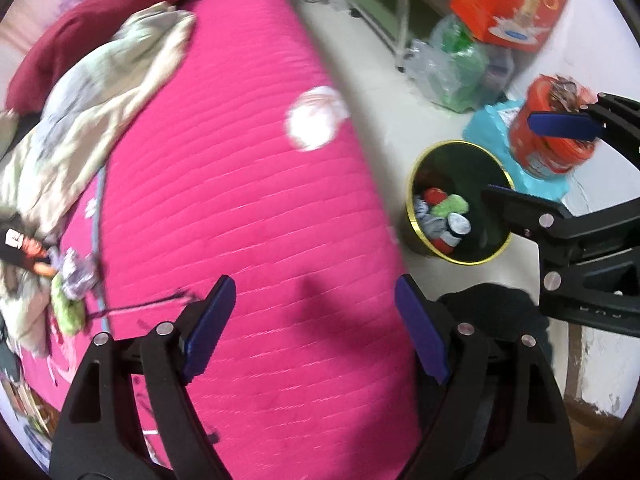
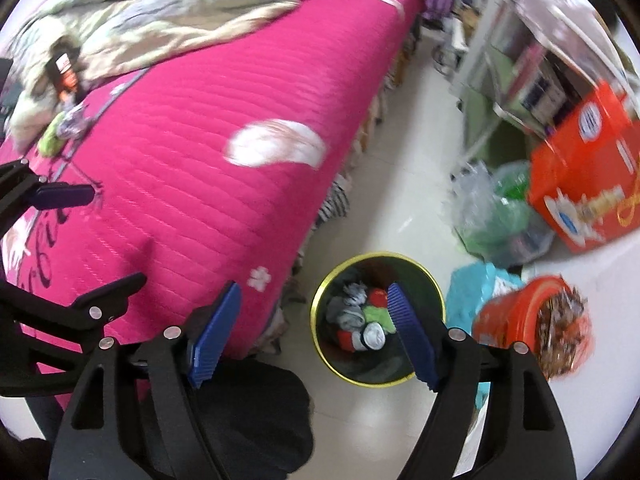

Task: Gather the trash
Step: 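Move both grippers back over the bed toward the green sock and paper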

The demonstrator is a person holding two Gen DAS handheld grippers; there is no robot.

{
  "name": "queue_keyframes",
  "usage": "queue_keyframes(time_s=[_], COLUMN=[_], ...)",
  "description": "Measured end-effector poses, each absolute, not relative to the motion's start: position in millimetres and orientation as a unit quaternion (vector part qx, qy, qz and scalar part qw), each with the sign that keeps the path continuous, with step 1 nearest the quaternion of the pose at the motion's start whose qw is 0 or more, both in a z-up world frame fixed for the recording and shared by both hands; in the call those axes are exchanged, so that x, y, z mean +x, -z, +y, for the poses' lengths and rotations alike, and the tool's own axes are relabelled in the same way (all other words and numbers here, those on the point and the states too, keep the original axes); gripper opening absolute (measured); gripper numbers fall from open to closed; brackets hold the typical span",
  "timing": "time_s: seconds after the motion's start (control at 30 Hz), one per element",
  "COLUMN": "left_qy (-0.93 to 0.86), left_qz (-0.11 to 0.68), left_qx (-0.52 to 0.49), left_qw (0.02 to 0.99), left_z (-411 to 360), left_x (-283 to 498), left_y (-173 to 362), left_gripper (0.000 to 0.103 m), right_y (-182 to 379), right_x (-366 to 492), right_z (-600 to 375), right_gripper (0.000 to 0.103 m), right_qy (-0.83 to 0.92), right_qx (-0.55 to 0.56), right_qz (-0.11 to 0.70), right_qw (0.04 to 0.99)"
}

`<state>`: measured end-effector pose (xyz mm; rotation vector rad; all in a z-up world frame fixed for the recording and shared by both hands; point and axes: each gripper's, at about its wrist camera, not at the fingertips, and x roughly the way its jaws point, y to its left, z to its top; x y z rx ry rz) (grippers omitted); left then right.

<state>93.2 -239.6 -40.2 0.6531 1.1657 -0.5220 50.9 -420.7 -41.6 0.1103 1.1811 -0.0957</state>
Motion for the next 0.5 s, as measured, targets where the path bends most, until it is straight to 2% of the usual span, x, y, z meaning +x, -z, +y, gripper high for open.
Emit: queue_keyframes(time_s=[0.5], left_qy=[0.169], left_qz=[0.543], left_qx=[0.244], left_qw=[0.785], left_z=[-113], left_x=[130], left_y=[23], left_gripper=[0.08], right_y=[15], right_x=[124], right_z=[-297], right_gripper=[0.073], right_qy=[-0.033], right_qx=[-0.013], right_qz=[0.548], right_qw=[0.835])
